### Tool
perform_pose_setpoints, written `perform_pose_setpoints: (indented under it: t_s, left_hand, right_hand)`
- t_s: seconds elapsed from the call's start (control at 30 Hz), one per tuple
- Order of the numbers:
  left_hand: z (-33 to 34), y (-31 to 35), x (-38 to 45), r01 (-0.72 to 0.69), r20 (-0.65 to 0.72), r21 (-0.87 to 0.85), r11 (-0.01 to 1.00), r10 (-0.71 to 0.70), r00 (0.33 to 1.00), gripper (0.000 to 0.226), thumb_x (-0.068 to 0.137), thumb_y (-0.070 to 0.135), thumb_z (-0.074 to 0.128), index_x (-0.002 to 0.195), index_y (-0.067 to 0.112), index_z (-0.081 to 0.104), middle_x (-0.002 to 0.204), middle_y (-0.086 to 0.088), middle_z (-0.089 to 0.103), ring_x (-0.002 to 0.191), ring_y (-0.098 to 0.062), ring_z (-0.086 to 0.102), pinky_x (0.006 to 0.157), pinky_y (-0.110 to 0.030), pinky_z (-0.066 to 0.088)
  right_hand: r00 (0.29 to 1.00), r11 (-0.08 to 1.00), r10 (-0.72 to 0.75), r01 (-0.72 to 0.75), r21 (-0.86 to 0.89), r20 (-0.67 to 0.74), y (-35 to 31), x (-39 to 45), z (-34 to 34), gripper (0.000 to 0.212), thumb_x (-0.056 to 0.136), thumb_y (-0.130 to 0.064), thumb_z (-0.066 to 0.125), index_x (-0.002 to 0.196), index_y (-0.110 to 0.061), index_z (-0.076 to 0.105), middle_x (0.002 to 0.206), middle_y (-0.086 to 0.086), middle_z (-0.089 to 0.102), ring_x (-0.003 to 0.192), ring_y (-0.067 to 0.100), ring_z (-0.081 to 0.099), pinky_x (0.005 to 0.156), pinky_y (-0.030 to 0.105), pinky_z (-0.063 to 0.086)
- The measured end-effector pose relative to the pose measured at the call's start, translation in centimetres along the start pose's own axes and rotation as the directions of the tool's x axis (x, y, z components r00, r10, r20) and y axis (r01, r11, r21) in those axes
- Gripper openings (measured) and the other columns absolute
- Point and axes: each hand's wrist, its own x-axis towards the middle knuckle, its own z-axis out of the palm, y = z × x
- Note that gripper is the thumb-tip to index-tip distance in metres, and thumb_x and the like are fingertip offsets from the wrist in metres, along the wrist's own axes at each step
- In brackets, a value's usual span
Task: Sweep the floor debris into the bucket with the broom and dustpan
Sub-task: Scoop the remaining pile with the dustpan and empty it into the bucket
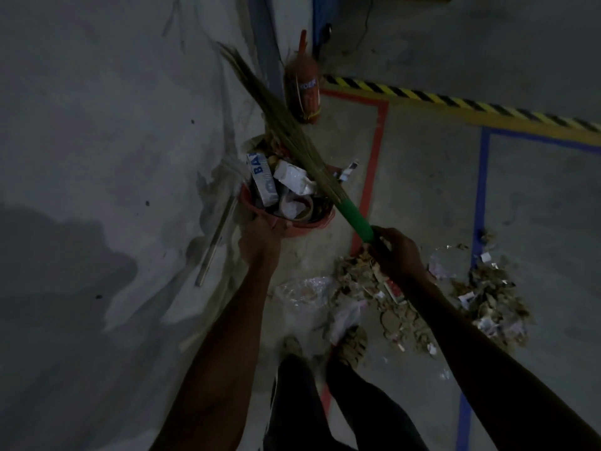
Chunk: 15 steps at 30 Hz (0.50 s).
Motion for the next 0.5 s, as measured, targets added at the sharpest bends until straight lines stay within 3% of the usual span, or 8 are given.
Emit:
perform_pose_setpoints:
  t_s: [0.1,0.17,0.2,0.27,0.3,0.33,0.4,0.5]
  left_hand:
    - [1.6,-1.2,3.6,0.076,0.033,0.042,0.996,-0.078,0.996,0.06,0.092,0.05,0.063,0.133,0.008,0.054,0.127,-0.019,0.061,0.11,-0.037,0.061,0.085,-0.04,0.047]
    - [2.6,-1.4,6.5,0.048,0.044,-0.164,0.985,-0.041,0.998,0.059,0.101,0.036,0.054,0.151,0.014,0.033,0.14,-0.024,0.051,0.111,-0.036,0.056,0.078,-0.025,0.05]
    - [3.1,-1.4,7.6,0.065,0.081,-0.266,0.962,-0.044,0.996,0.054,0.106,0.023,0.045,0.155,0.013,0.023,0.142,-0.03,0.046,0.111,-0.039,0.054,0.064,-0.014,0.046]
    - [4.8,-1.2,10.2,0.097,0.129,-0.254,0.962,-0.065,0.99,0.051,0.108,0.006,0.035,0.156,0.009,0.019,0.142,-0.037,0.04,0.115,-0.048,0.05,0.049,0.001,0.038]
    - [5.6,-1.9,11.5,0.126,0.156,-0.242,0.962,-0.089,0.984,0.054,0.107,0.007,0.039,0.156,0.009,0.018,0.145,-0.036,0.038,0.119,-0.05,0.048,0.057,0.003,0.04]
    - [6.3,-2.8,12.6,0.145,0.147,-0.173,0.974,-0.12,0.982,0.061,0.104,0.015,0.048,0.156,0.009,0.016,0.149,-0.032,0.035,0.125,-0.048,0.046,0.076,-0.002,0.044]
    - [7.7,-4.5,14.9,0.108,0.117,0.061,0.992,-0.115,0.986,0.084,0.092,0.036,0.065,0.156,0.01,0.018,0.156,-0.02,0.031,0.135,-0.04,0.041,0.105,-0.035,0.04]
    - [8.4,-4.8,17.3,0.098,0.163,0.161,0.982,-0.125,0.979,0.08,0.089,0.038,0.069,0.151,0.006,0.032,0.15,-0.019,0.041,0.135,-0.036,0.042,0.107,-0.045,0.036]
  right_hand:
    - [0.997,0.997,0.06,-0.057,-0.051,0.058,0.0,2.9,2.1,0.042,0.089,-0.031,0.073,0.129,-0.021,0.066,0.11,0.007,0.073,0.077,0.023,0.071,0.067,0.038,0.057]
    - [0.991,0.995,0.093,-0.089,-0.05,0.097,-0.6,4.7,3.5,0.034,0.092,-0.026,0.07,0.125,-0.018,0.068,0.104,0.007,0.073,0.072,0.02,0.068,0.061,0.031,0.054]
    - [0.988,0.994,0.108,-0.104,-0.038,0.115,-0.8,5.2,4.1,0.029,0.094,-0.02,0.068,0.122,-0.015,0.07,0.1,0.007,0.073,0.068,0.016,0.066,0.055,0.025,0.049]
    - [0.984,0.991,0.134,-0.131,-0.032,0.115,-0.5,6.9,5.5,0.025,0.095,-0.015,0.066,0.12,-0.014,0.071,0.096,0.008,0.073,0.06,0.005,0.056,0.049,0.012,0.039]
    - [0.982,0.989,0.149,-0.146,-0.038,0.113,-0.3,7.6,6.3,0.027,0.096,-0.016,0.066,0.122,-0.016,0.07,0.097,0.006,0.074,0.06,0.0,0.053,0.049,0.008,0.036]
    - [0.982,0.988,0.152,-0.149,-0.032,0.111,-0.1,8.3,7.0,0.029,0.096,-0.017,0.066,0.124,-0.017,0.069,0.099,0.004,0.074,0.06,-0.005,0.051,0.049,0.006,0.036]
    - [0.978,0.984,0.176,-0.174,-0.024,0.114,-0.2,9.7,8.2,0.029,0.097,-0.017,0.065,0.125,-0.017,0.068,0.099,0.001,0.072,0.061,-0.004,0.051,0.049,0.007,0.036]
    - [0.982,0.985,0.17,-0.169,-0.018,0.087,-0.7,11.5,8.9,0.026,0.096,-0.018,0.066,0.121,-0.014,0.07,0.099,0.006,0.074,0.066,0.009,0.058,0.053,0.018,0.04]
